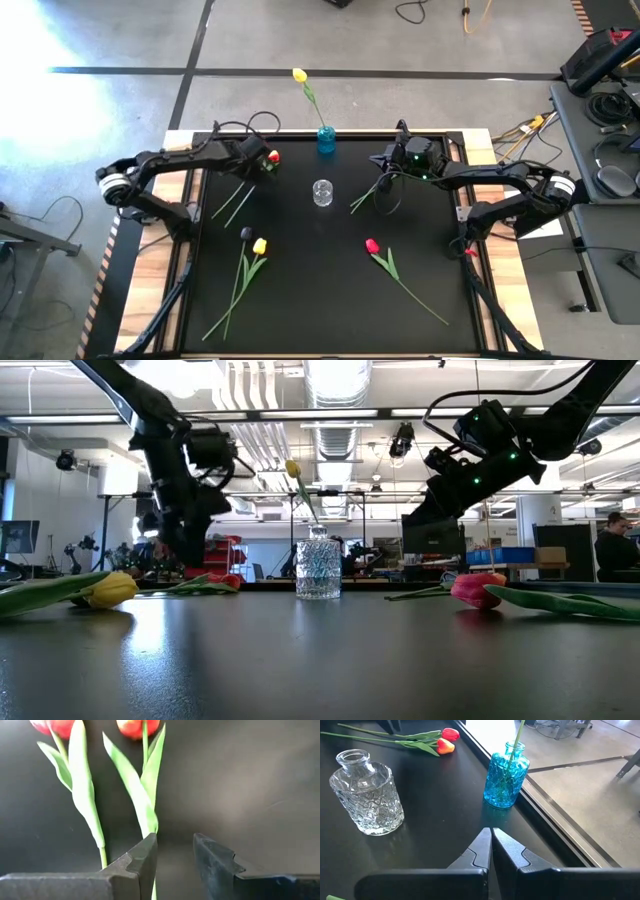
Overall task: Sort flowers into vase by color
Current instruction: Put the left orange tulip into the blue vase
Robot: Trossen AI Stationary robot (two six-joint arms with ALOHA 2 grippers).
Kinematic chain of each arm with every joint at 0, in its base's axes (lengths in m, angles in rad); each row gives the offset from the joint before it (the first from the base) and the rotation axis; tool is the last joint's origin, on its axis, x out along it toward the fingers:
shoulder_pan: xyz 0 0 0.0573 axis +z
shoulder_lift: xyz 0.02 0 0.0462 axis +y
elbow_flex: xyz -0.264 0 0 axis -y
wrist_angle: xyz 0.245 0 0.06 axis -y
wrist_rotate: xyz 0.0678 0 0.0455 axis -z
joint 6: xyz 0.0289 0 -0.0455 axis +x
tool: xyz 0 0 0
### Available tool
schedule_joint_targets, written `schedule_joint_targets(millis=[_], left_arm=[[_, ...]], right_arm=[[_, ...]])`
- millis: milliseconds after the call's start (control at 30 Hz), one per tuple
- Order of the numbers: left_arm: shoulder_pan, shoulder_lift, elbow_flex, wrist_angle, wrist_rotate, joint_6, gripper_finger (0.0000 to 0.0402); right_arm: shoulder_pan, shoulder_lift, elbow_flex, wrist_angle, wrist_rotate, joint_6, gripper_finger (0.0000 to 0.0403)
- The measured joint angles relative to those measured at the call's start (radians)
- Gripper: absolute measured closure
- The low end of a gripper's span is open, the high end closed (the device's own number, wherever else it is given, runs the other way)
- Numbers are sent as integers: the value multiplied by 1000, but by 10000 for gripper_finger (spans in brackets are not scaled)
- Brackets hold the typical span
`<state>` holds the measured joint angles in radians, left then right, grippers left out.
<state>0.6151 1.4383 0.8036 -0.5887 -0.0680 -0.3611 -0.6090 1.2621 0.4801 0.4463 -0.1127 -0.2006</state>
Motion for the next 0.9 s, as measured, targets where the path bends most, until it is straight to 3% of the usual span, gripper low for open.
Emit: schedule_joint_targets(millis=[300,533,767,900], left_arm=[[4,131,4,48,-100,3,287],[7,195,27,45,-82,42,292],[6,169,49,37,-23,153,388],[7,91,48,41,-10,187,391]], right_arm=[[0,0,0,0,0,2,394],[0,0,0,0,0,2,394],[1,0,0,1,-68,7,394],[1,0,0,6,-79,6,394]])
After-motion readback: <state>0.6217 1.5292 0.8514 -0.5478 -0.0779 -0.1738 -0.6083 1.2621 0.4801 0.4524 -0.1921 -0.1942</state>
